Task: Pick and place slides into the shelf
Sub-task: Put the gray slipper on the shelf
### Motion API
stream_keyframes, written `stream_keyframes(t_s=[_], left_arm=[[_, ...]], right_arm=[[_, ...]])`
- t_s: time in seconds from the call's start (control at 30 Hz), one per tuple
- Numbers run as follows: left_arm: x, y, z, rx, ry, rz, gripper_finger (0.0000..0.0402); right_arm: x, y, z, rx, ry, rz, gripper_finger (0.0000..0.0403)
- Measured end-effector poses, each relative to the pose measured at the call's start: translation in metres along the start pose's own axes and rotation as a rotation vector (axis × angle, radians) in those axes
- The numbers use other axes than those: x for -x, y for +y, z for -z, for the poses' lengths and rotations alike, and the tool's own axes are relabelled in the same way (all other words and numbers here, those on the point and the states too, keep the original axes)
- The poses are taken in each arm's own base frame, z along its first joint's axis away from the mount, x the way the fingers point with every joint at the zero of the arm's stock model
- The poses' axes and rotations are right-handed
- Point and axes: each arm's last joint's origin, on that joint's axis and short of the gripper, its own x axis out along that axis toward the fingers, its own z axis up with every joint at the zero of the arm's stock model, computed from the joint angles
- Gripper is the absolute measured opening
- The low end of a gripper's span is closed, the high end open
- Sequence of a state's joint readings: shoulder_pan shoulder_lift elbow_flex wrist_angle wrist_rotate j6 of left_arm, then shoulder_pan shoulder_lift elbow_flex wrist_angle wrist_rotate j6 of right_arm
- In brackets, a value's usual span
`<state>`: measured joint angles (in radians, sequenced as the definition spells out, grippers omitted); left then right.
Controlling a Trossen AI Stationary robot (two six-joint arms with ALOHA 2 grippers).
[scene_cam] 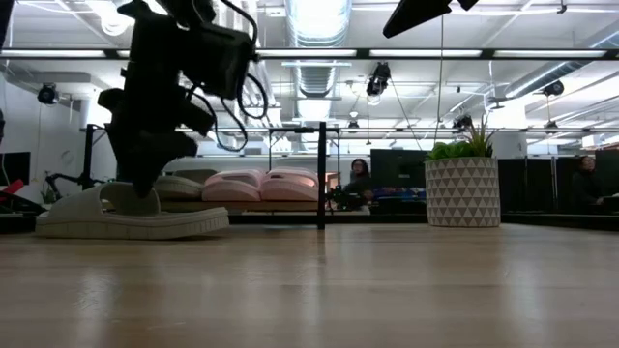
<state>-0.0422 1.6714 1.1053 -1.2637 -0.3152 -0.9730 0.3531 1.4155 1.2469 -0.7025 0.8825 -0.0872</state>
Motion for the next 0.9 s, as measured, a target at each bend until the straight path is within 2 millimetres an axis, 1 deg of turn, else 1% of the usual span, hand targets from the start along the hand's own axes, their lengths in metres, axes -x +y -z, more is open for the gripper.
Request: stream_keyframes(t_s=[0.17, 0.3, 0.4, 0.47, 0.6, 0.83, 0.9], left_arm=[[-0.011, -0.003, 0.002, -0.022, 0.052, -0.108, 0.0244], [-0.019, -0.007, 0.002, -0.046, 0.086, -0.158, 0.0241], [-0.022, -0.010, 0.002, -0.078, 0.096, -0.167, 0.0229], [-0.022, -0.011, 0.002, -0.086, 0.094, -0.166, 0.0213], [-0.020, -0.012, 0.004, -0.145, 0.064, -0.184, 0.0163], [-0.017, -0.011, 0.008, -0.269, 0.080, -0.206, 0.0034], [-0.017, -0.010, 0.009, -0.307, 0.085, -0.212, 0.0010]], right_arm=[[0.000, 0.000, 0.000, 0.001, 0.001, 0.000, 0.0068], [0.000, 0.000, 0.000, 0.001, 0.001, 0.000, 0.0068], [0.000, 0.000, 0.000, 0.001, 0.001, 0.000, 0.0068], [0.000, 0.000, 0.000, 0.002, 0.001, 0.000, 0.0068], [0.000, 0.000, 0.000, 0.002, 0.001, 0.000, 0.0068], [0.000, 0.001, 0.001, 0.003, 0.002, 0.000, 0.0068], [0.000, 0.001, 0.001, 0.003, 0.002, 0.000, 0.0068]])
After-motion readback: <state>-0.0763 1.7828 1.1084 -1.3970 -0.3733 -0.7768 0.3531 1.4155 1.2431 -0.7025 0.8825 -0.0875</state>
